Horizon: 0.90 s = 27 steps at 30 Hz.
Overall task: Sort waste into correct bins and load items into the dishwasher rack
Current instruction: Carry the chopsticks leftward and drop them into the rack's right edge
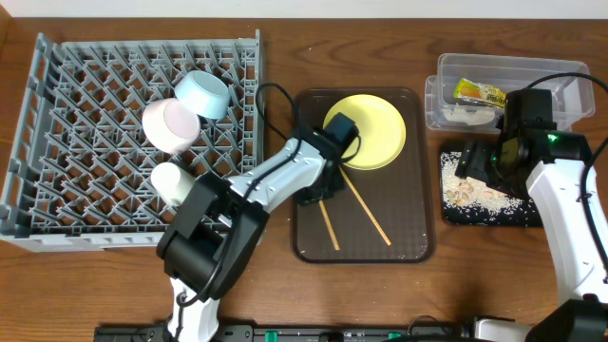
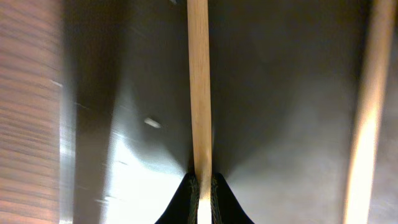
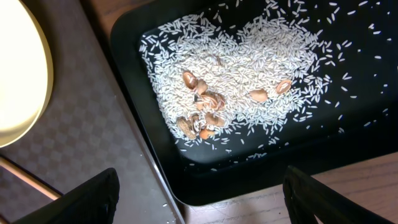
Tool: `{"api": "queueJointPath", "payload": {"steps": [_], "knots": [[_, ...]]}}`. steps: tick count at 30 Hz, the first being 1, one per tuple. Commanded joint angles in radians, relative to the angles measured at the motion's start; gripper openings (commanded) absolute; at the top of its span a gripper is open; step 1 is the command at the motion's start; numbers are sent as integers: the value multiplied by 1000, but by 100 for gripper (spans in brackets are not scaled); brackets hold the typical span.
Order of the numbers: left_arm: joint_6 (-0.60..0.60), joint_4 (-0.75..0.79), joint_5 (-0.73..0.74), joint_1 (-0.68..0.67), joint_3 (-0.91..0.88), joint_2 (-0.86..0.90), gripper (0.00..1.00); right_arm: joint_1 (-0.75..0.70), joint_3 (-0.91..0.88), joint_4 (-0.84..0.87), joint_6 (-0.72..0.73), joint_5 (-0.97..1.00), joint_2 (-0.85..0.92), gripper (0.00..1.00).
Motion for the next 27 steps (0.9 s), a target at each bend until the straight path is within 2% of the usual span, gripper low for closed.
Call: {"api": "queueJointPath", "payload": {"steps": [1,4,8,11,20,27], "knots": [[111,-5,-68,11,3,-88,6,-10,14,-2,-15,2,-12,82],[222,1,-68,11,4,-154,6,-10,14,0,-15,2,-12,82],[453,-7,-69,16,5,-252,6,-10,14,-2,-15,2,-12,82],[531,-10,-69,47,5,-311,6,-10,14,-9,-15,2,-12,82],[693,-29,-69,253,5,-404,6,-10,14,-10,-15,2,-12,82],[702,-26,-94,377,5,-404,6,-10,14,-10,-16,2,-12,82]]}}
